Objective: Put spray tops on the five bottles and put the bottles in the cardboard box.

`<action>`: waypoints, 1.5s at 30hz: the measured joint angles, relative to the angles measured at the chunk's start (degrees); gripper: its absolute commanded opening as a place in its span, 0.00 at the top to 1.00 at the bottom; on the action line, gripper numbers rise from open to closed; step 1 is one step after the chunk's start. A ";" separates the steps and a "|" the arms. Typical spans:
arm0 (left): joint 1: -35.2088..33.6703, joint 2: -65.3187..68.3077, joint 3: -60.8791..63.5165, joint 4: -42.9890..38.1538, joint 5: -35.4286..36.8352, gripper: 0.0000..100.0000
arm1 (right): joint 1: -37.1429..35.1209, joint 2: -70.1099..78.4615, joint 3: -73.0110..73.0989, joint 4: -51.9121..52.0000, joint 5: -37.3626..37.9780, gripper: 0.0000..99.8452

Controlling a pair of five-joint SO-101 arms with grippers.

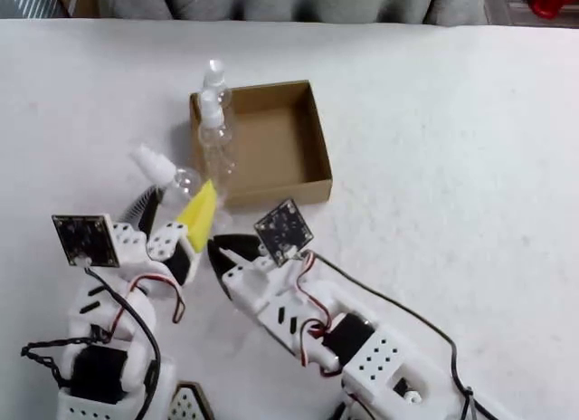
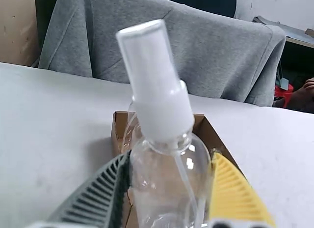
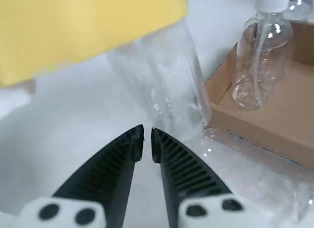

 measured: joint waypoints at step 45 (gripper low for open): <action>-0.09 18.90 2.81 -35.52 -7.74 0.98 | 33.85 0.00 10.64 2.02 0.00 0.98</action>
